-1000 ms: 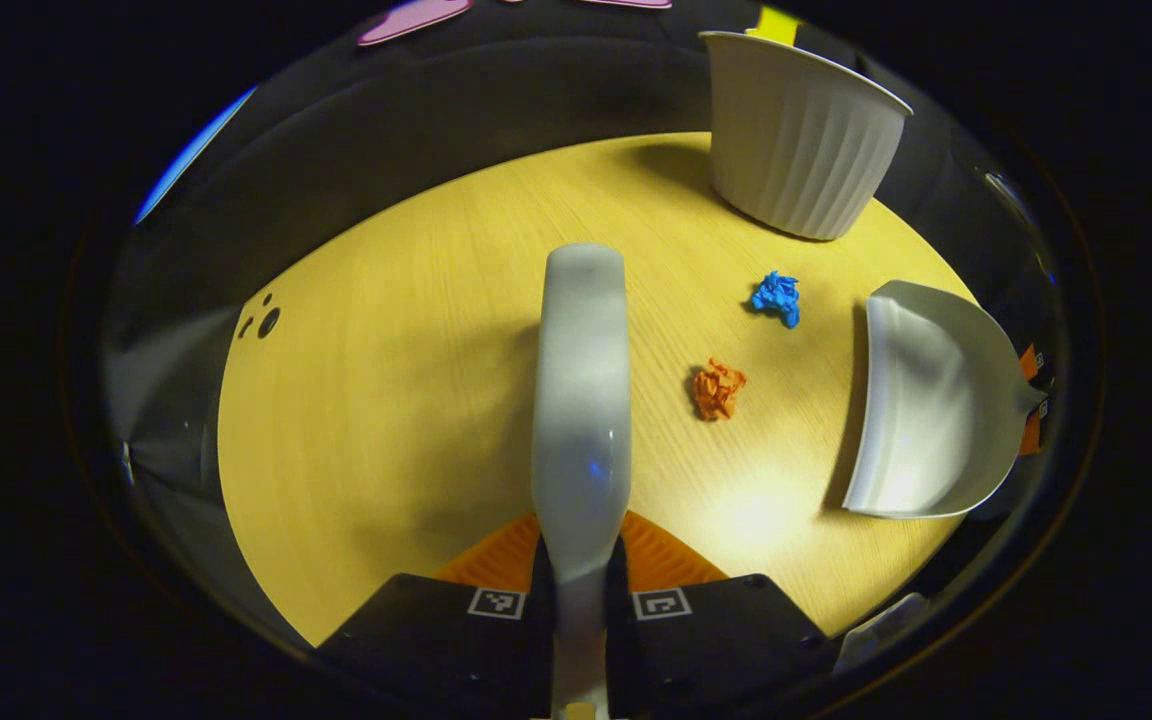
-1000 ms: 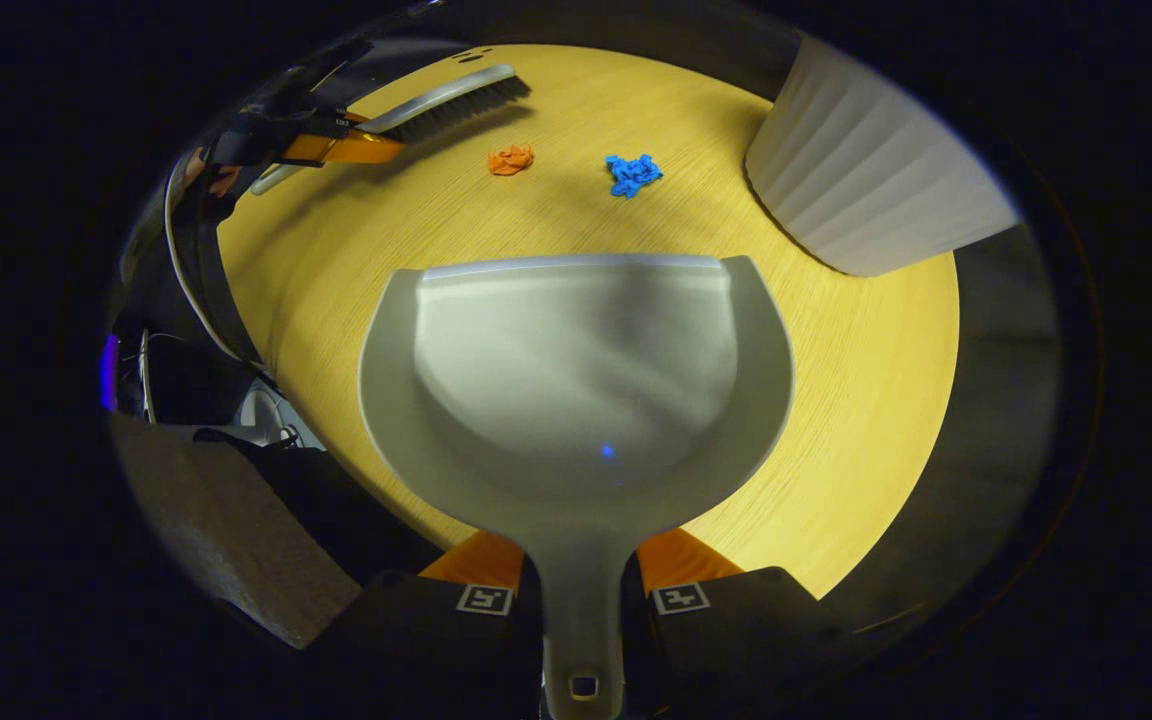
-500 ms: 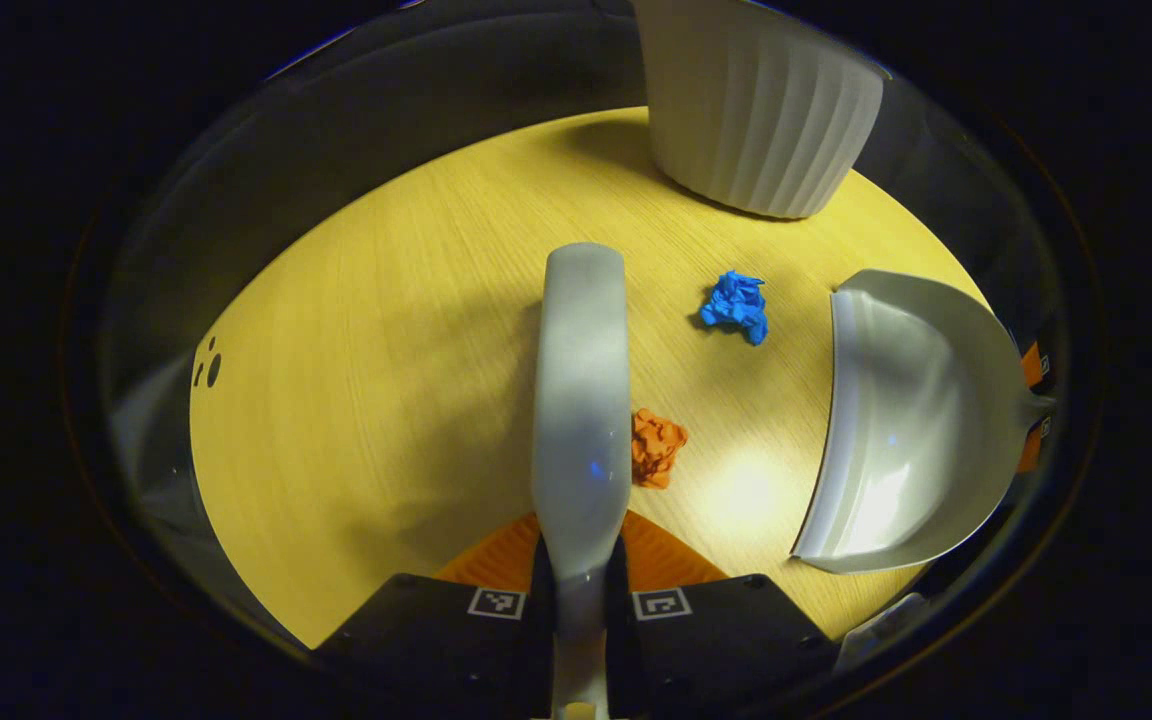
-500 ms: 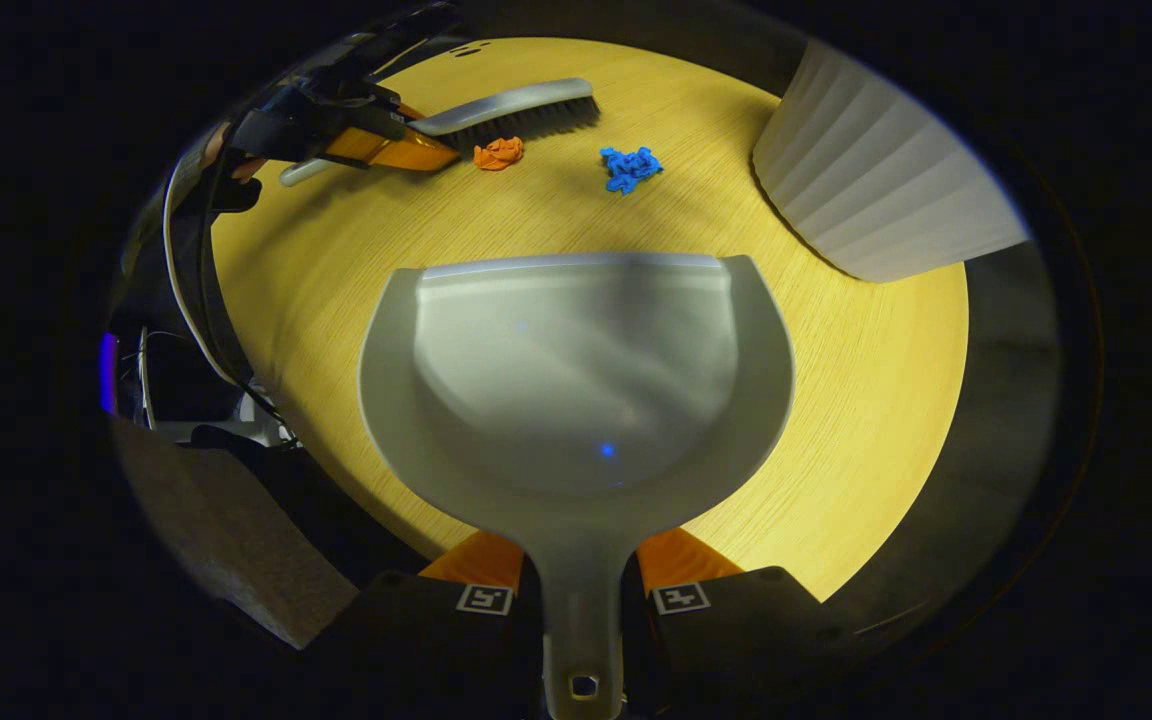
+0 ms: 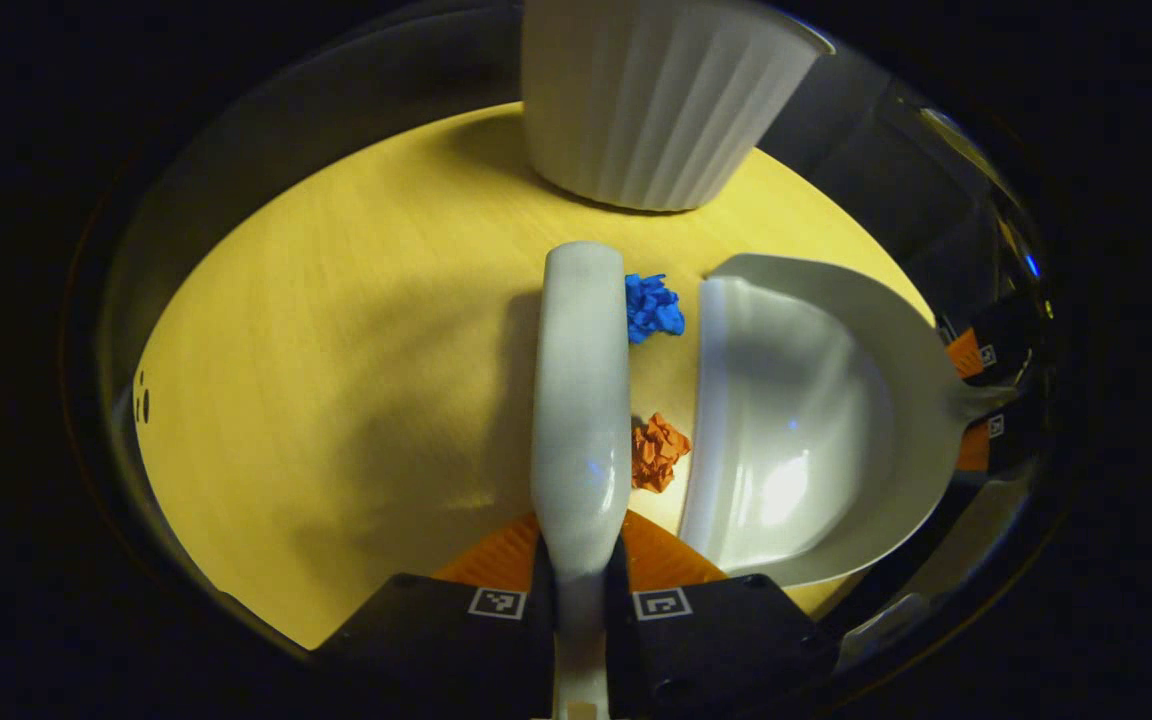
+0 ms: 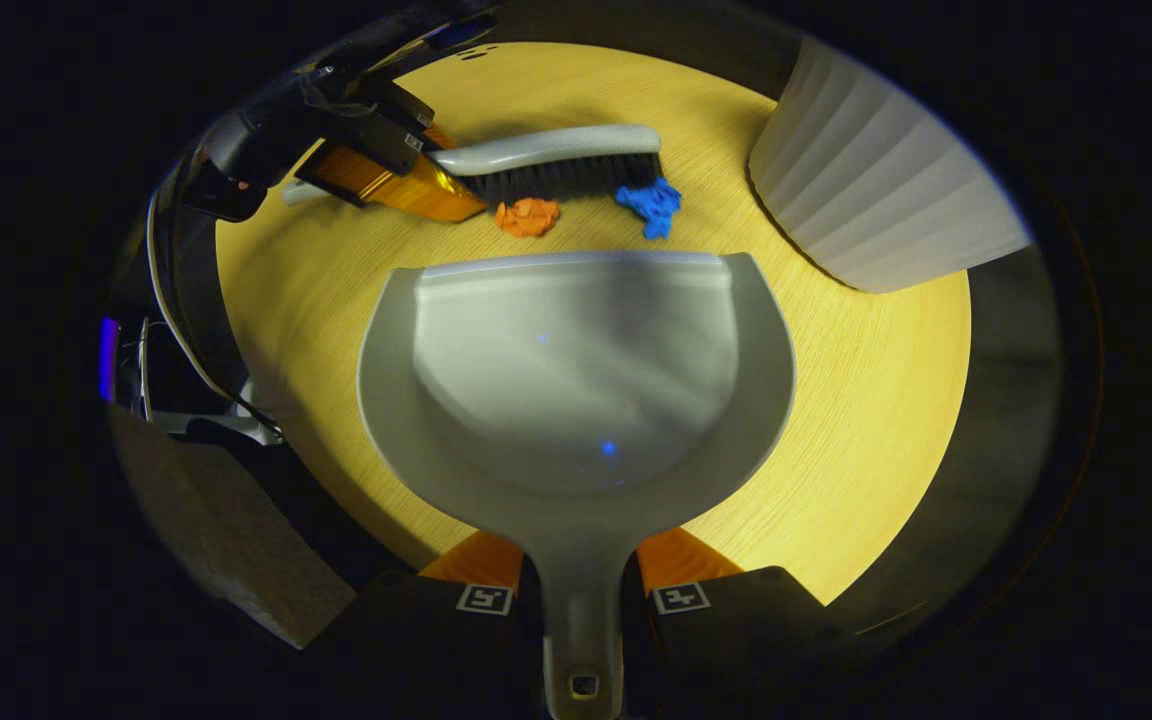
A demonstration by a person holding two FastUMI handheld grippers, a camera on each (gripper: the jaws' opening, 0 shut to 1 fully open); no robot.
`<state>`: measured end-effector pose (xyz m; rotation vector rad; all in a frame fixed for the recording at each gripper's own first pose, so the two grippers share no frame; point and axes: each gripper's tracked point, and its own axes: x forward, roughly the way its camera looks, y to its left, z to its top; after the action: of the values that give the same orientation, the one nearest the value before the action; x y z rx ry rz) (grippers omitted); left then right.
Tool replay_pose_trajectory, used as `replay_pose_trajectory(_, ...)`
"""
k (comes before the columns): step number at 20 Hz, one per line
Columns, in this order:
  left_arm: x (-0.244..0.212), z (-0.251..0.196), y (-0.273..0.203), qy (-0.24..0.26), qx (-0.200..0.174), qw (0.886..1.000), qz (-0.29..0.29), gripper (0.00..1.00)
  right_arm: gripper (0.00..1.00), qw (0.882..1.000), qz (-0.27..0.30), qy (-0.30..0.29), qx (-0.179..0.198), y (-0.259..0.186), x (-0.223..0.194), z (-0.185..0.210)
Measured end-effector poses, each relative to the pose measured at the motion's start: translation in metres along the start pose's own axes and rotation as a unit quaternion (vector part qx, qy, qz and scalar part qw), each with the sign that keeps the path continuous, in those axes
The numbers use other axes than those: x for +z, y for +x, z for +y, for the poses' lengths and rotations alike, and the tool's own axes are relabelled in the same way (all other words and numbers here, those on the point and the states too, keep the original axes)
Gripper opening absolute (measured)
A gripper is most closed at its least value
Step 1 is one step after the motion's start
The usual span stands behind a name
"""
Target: Pick up the small broom and dustpan from the desktop, sweep the trash into the dustpan with the broom, and then empty the trash into the garbage bin.
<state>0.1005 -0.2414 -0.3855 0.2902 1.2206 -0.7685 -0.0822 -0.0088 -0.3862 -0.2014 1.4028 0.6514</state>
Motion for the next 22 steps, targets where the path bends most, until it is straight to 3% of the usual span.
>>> replay_pose_trajectory(5, -0.014, -0.041, -0.009, 0.003, -0.074, 0.997, 0.018, 0.23, 0.36, 1.000, -0.011, -0.009, -0.001, 0.003, -0.003, -0.002)
replay_pose_trajectory(7, -0.016, -0.042, -0.014, -0.008, -0.076, 0.997, 0.017, 0.24, 0.36, 1.000, -0.021, -0.010, -0.002, 0.005, -0.005, -0.002)
replay_pose_trajectory(13, -0.009, -0.018, -0.055, -0.079, -0.013, 0.995, -0.052, 0.25, 0.36, 0.998, -0.066, -0.012, -0.013, 0.011, -0.008, -0.002)
replay_pose_trajectory(14, -0.011, -0.009, -0.063, -0.093, 0.005, 0.994, -0.065, 0.24, 0.31, 0.997, -0.076, -0.007, -0.014, 0.012, -0.008, -0.001)
replay_pose_trajectory(16, -0.018, 0.009, -0.073, -0.114, 0.019, 0.990, -0.082, 0.24, 0.36, 0.996, -0.087, 0.008, -0.014, 0.019, -0.008, 0.004)
replay_pose_trajectory(18, -0.028, 0.026, -0.076, -0.121, 0.029, 0.990, -0.067, 0.24, 0.35, 0.997, -0.068, 0.017, -0.014, 0.022, -0.006, 0.004)
replay_pose_trajectory(22, -0.041, 0.056, -0.053, -0.077, 0.066, 0.995, -0.010, 0.24, 0.35, 0.998, -0.047, 0.026, -0.016, 0.008, -0.003, 0.009)
